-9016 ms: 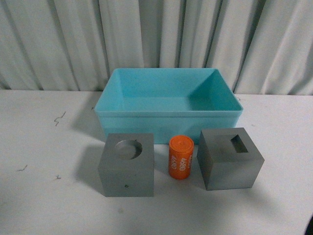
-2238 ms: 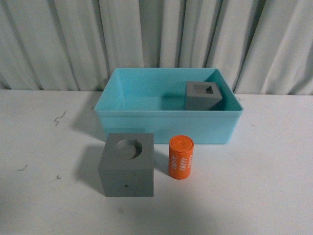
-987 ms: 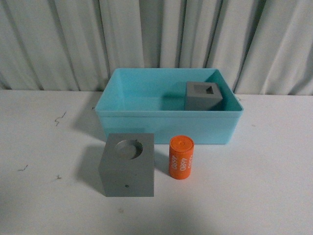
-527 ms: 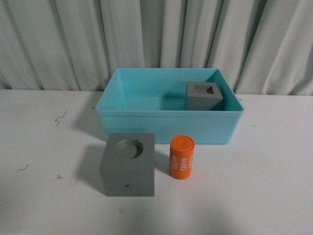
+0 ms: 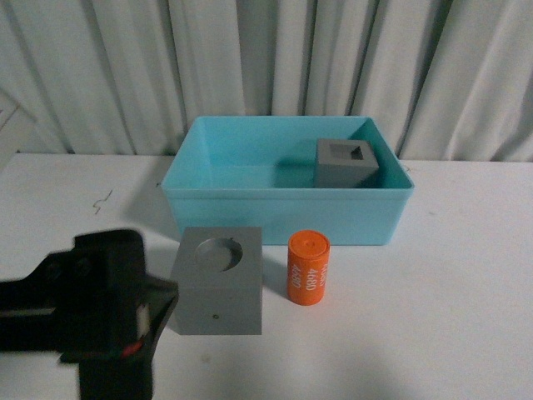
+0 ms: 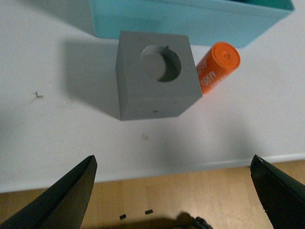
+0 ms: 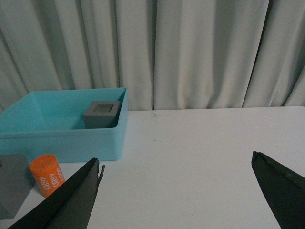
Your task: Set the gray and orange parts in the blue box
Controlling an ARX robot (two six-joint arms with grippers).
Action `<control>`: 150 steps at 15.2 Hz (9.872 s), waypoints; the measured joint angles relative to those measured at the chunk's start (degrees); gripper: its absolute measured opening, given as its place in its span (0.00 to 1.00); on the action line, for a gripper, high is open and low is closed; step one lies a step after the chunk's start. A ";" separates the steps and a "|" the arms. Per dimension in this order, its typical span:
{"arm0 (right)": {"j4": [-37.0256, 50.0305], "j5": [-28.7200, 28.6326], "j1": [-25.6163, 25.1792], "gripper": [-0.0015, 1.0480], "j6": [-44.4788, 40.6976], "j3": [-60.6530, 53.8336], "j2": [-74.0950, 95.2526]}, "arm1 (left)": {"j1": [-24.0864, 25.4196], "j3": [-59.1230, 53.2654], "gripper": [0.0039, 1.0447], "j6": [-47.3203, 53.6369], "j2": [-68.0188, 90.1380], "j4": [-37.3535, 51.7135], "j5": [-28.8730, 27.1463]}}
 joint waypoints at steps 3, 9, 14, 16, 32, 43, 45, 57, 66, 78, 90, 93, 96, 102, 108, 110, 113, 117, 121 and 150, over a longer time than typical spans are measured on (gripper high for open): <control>0.00 0.00 0.00 0.94 0.02 0.00 0.00 | -0.33 5.18 0.94 0.57 8.90 3.67 -2.34; 0.00 0.00 -0.02 0.94 0.00 0.02 0.00 | -0.63 8.22 0.94 1.31 13.68 5.33 -3.23; 0.00 0.00 -0.02 0.94 0.00 0.00 0.00 | -0.83 10.47 0.94 2.45 17.57 6.62 -4.42; 0.00 0.00 0.00 0.94 0.00 0.00 0.00 | -1.18 12.17 0.94 5.14 23.78 9.81 -6.45; 0.00 0.00 0.00 0.94 0.00 0.00 0.00 | 4.28 23.02 0.94 16.17 45.53 18.73 -7.82; 0.00 0.00 0.00 0.94 0.00 0.00 0.00 | 4.85 21.68 0.38 18.08 45.77 19.54 -7.32; 0.00 0.00 0.00 0.94 0.00 0.00 0.00 | 4.92 21.66 0.23 17.88 45.48 19.04 -6.78; 0.00 0.00 0.00 0.94 0.00 0.00 0.00 | 9.40 33.53 0.18 12.83 26.95 -7.69 5.25; 0.00 0.00 0.00 0.94 0.02 0.00 0.00 | 0.44 69.61 0.18 6.95 47.10 -17.64 -0.50; 0.00 0.00 -0.02 0.94 0.00 0.00 0.00 | 5.49 74.75 0.17 15.87 62.40 -10.71 -9.38; 0.00 0.00 0.00 0.94 0.00 0.00 0.00 | 7.63 82.84 0.17 19.15 71.82 -9.05 -11.02; 0.00 0.00 0.00 0.94 0.00 0.00 0.00 | 8.26 84.52 0.17 20.81 72.67 -8.39 -11.17; 0.00 0.00 0.00 0.94 0.00 0.00 0.00 | 8.79 84.61 0.17 22.64 73.18 -7.28 -11.45; 0.00 0.00 0.00 0.94 0.00 0.00 0.00 | 11.43 79.69 0.17 28.15 73.18 -3.58 -12.79; 0.00 0.00 0.00 0.94 0.00 0.02 0.00 | 11.30 74.03 0.93 18.97 65.68 -5.35 -7.85; 0.00 0.00 0.00 0.94 0.00 0.00 0.00 | 11.28 72.00 0.94 17.35 63.32 -4.44 -6.88; 0.00 0.00 0.00 0.94 0.00 0.00 0.00 | 11.13 66.51 0.94 13.86 56.37 -2.80 -4.44; -0.02 0.00 0.00 0.94 0.00 0.00 0.00 | 10.99 59.78 0.94 10.45 48.83 -0.72 -1.46; 0.02 0.00 0.00 0.94 0.00 0.00 0.00 | 10.95 52.33 0.94 7.08 40.68 -0.48 1.46; 0.00 0.00 -0.02 0.94 0.00 0.00 0.00 | 28.65 -25.49 0.01 23.80 -42.29 21.70 7.13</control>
